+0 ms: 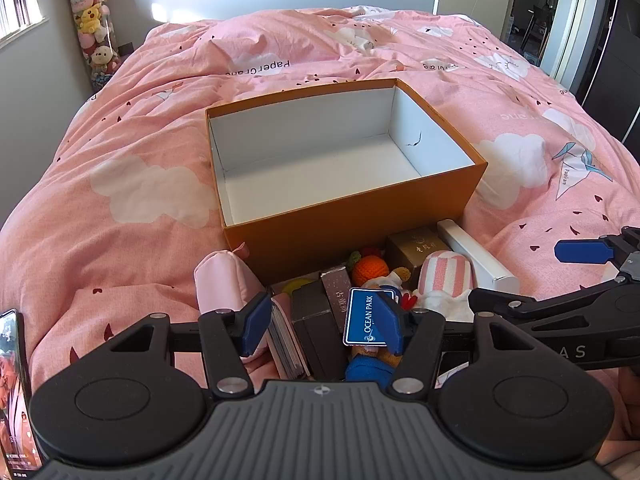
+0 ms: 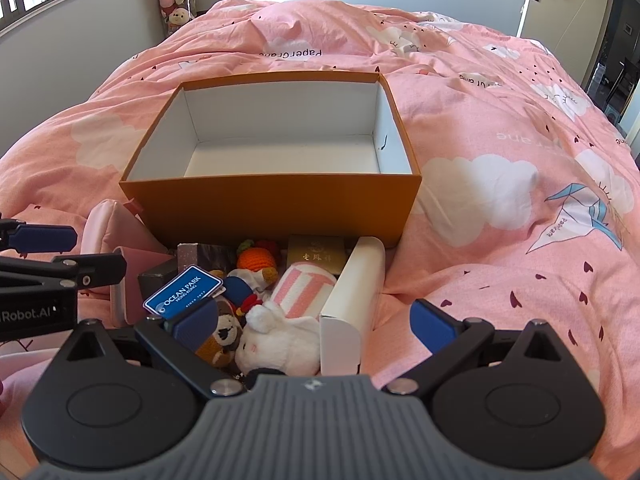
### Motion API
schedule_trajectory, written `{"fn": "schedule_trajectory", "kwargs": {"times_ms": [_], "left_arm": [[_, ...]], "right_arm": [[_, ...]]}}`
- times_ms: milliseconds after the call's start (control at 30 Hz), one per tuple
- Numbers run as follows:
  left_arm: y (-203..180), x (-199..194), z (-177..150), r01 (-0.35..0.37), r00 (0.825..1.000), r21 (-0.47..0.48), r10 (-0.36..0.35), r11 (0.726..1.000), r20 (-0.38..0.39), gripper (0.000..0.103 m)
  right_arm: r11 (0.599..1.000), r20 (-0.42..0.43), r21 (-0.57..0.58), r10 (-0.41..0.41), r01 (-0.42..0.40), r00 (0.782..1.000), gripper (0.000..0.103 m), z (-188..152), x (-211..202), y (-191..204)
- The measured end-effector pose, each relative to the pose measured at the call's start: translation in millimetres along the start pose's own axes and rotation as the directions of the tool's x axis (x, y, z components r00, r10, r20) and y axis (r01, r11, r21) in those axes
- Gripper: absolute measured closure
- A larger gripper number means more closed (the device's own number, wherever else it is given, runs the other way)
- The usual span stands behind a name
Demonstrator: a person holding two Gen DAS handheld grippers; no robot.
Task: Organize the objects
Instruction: 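Reach both tools toward the pile of items in front of the box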
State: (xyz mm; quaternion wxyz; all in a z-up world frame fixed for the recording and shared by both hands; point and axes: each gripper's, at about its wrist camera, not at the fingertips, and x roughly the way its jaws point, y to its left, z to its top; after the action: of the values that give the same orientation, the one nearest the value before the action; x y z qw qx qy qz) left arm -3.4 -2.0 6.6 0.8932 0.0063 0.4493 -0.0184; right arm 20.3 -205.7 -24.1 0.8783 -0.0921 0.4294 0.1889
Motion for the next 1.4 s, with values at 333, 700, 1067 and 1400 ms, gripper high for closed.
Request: {"fn": "schedule_trajectory", "kwargs": {"times_ms": [333,700,1067,1400], "left_arm": [[0.0,0.4,-0.2,-0.001,1.000,0.000,0.001,1.000,0.000,0.035],[-1.5,2.8,-1.5,0.001,1.000,0.008,-0.001,1.000,-0.005,0.035],[29.0,11.9,6.1,0.007,0.998,-0.047,-0.010,0.999,-0.060,0.055],[61.8,29.4,13.0,-0.011,0.990,-0.098,-0.003,0.995,-0.138,0.059]], "right_arm": [[1.000,-0.004,-0.001,0.000,0.000,1.000,0.001,-0.5,1.5,-0.5],[1.000,-0.015,-0.003,0.003,-0.003,1.000,0.001,-1.2,3.9,-0.3],[0.995,-0.064,-0.037,0.089,-0.091,0.994,0.020,8.7,16.1,2.1],[0.969,-0.187,-0.023,0.238,-0.247,0.953,0.057,36.4,50.9,13.6]]}}
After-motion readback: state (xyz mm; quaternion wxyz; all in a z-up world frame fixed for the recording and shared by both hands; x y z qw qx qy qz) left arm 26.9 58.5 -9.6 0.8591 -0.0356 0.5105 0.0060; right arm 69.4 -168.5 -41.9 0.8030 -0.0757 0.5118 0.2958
